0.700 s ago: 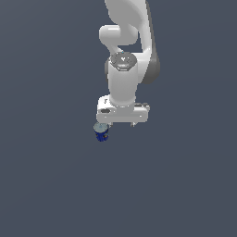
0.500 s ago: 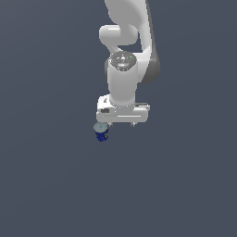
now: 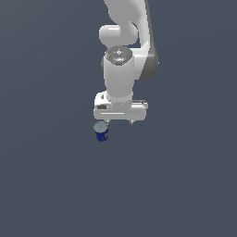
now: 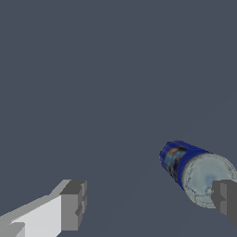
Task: Pick up the object and move it to a goal position.
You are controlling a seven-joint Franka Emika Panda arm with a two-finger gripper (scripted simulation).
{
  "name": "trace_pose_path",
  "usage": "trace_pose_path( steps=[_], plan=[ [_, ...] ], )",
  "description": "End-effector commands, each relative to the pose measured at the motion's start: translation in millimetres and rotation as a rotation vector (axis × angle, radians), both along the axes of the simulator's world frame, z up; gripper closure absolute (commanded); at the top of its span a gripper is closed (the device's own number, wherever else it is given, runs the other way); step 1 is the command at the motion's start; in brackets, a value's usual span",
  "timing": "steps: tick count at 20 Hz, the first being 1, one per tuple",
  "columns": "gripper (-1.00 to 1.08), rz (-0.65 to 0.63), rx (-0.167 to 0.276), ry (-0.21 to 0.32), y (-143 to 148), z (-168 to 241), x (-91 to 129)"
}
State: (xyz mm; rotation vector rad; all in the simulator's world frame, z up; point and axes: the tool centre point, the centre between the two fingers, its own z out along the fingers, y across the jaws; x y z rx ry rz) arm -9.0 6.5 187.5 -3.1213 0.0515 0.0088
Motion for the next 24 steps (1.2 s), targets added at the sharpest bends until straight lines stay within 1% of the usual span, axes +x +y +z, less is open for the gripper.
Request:
trace_pose_path(
  steps=[1,6,12,18,24],
  plan=[
    [-0.92,-0.002,0.0,0.001,1.0,0.0,-0.1],
    [-0.92,0.006,0.0,0.0,-0.7,-0.8,-0.5],
    [-0.92,0.048,-0.002,-0.001,-8.9,-6.0,-2.5],
    [-0.92,0.125,-0.005,-0.003,-23.6,-15.3,-6.8],
    [-0.92,0.237,-0.009,-0.006,-44.4,-28.5,-13.9]
  ],
)
